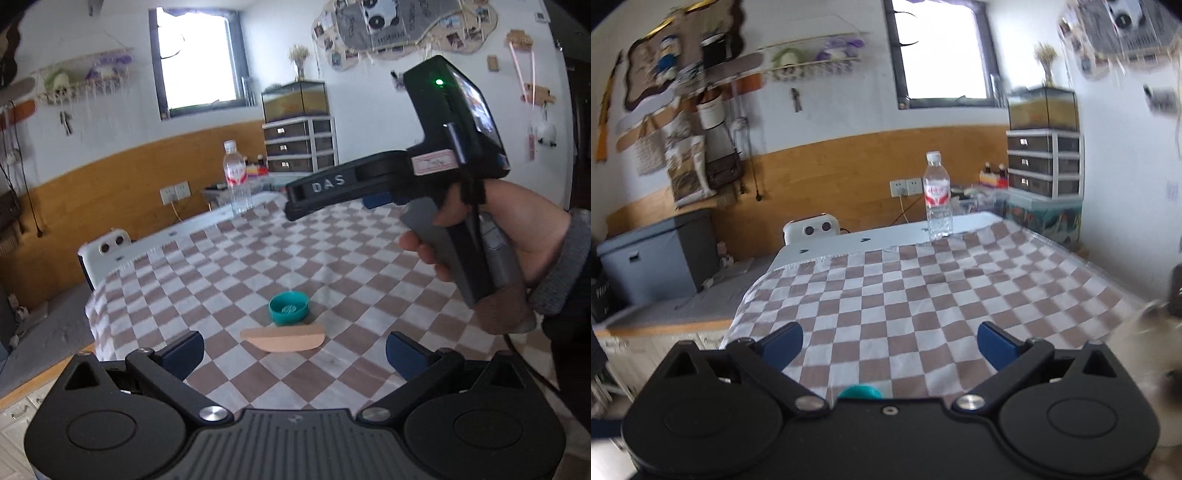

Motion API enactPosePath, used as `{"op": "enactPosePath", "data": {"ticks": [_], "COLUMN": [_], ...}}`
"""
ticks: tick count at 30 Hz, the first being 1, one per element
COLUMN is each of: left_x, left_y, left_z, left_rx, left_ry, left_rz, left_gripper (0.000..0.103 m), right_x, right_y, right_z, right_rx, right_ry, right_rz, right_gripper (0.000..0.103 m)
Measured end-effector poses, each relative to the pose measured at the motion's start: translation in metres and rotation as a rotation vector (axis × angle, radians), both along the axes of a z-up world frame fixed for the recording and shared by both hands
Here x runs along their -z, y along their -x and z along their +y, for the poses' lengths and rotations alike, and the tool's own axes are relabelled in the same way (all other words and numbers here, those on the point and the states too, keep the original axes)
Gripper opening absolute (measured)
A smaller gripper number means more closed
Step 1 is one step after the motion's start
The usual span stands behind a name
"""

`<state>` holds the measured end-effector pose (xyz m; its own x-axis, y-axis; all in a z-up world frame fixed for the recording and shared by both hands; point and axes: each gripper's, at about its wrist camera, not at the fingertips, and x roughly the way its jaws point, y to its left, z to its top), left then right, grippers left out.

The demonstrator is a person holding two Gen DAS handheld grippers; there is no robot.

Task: Collect trash
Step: 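Grasp the teal lid with the right tool while the left tool grasps the wooden stick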

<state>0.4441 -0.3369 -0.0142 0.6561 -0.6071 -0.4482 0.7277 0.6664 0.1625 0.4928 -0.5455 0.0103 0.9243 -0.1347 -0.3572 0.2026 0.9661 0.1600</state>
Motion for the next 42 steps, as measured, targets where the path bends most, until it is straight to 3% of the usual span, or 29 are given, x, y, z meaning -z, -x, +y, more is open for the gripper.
{"op": "enactPosePath", "data": {"ticks": [5,10,15,23,26,29,31,33,34,37,39,40,42], "left_x": [0.020,0.035,0.048,0.053,0.054,0.056,0.057,0.058,0.059,0.059,0.059,0.059,0.060], "left_y": [-0.028,-0.054,-0.070,-0.082,-0.089,-0.094,-0.097,-0.099,-0.099,-0.099,-0.098,-0.098,-0.097], "left_z": [-0.023,-0.047,-0.070,-0.080,-0.080,-0.080,-0.079,-0.078,-0.078,-0.078,-0.079,-0.081,-0.082], "left_rx": [0.018,-0.013,-0.009,-0.019,-0.025,-0.031,-0.045,-0.057,-0.060,-0.069,-0.067,-0.062,-0.052], "left_ry": [-0.045,-0.066,-0.131,-0.178,-0.154,-0.131,-0.115,-0.106,-0.104,-0.099,-0.098,-0.098,-0.099], "left_rz": [0.012,0.056,0.064,0.038,0.065,0.091,0.109,0.118,0.114,0.100,0.102,0.103,0.100], "left_gripper": [0.103,0.103,0.103,0.103,0.103,0.103,0.103,0.103,0.103,0.103,0.103,0.103,0.103], "right_x": [0.039,0.062,0.077,0.083,0.088,0.089,0.089,0.090,0.090,0.088,0.088,0.087,0.086], "right_y": [-0.025,-0.041,-0.049,-0.061,-0.065,-0.067,-0.066,-0.066,-0.065,-0.064,-0.064,-0.063,-0.063], "right_z": [-0.010,-0.021,-0.029,-0.007,0.001,0.002,0.001,0.000,-0.001,-0.002,-0.004,-0.005,-0.003], "right_rx": [-0.026,-0.047,-0.075,-0.171,-0.179,-0.185,-0.177,-0.165,-0.159,-0.163,-0.164,-0.169,-0.193], "right_ry": [-0.051,-0.069,-0.125,-0.042,0.020,0.022,0.019,0.018,0.020,0.030,0.007,-0.009,-0.024], "right_rz": [0.019,0.108,0.117,0.118,0.152,0.168,0.177,0.190,0.193,0.189,0.177,0.169,0.152], "right_gripper": [0.095,0.093,0.091,0.089,0.081,0.065,0.038,0.017,0.011,0.013,0.037,0.062,0.074]}}
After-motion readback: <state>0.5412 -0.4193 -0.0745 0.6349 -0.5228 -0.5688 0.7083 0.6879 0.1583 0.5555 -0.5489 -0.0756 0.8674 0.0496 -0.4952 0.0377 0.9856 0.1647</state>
